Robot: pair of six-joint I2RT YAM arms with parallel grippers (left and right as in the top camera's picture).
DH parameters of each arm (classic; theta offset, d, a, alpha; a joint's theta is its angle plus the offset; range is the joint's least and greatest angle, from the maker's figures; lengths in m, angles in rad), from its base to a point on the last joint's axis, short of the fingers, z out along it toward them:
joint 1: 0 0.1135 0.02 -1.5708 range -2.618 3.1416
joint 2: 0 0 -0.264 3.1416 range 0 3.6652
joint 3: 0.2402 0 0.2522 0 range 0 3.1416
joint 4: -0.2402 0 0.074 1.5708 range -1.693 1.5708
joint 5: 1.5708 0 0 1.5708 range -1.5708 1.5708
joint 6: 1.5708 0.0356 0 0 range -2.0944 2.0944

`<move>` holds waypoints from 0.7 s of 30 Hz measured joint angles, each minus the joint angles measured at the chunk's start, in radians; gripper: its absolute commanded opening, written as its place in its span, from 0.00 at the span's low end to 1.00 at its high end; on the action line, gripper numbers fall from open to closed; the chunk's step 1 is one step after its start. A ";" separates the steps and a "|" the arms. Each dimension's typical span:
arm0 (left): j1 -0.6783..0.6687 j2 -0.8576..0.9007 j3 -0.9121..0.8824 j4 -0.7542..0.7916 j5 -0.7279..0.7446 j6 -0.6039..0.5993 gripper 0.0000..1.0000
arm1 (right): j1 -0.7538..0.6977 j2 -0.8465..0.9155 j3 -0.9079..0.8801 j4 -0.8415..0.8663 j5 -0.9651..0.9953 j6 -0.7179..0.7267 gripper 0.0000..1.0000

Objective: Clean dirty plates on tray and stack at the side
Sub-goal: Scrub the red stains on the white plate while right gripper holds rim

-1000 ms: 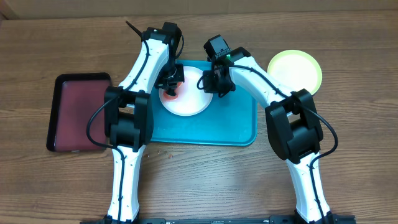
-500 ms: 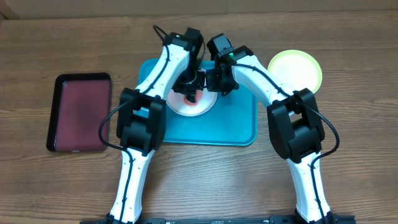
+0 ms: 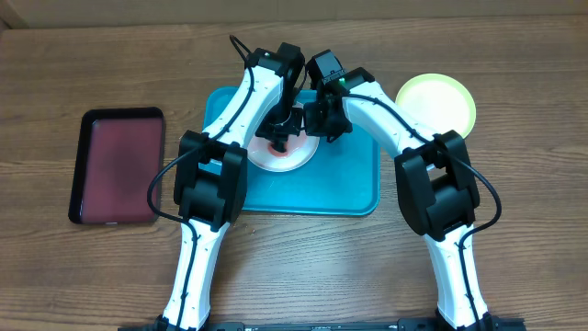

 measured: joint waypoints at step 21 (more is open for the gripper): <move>0.163 0.021 0.044 0.122 0.199 -0.005 0.04 | 0.008 0.000 0.000 0.006 0.000 0.003 0.04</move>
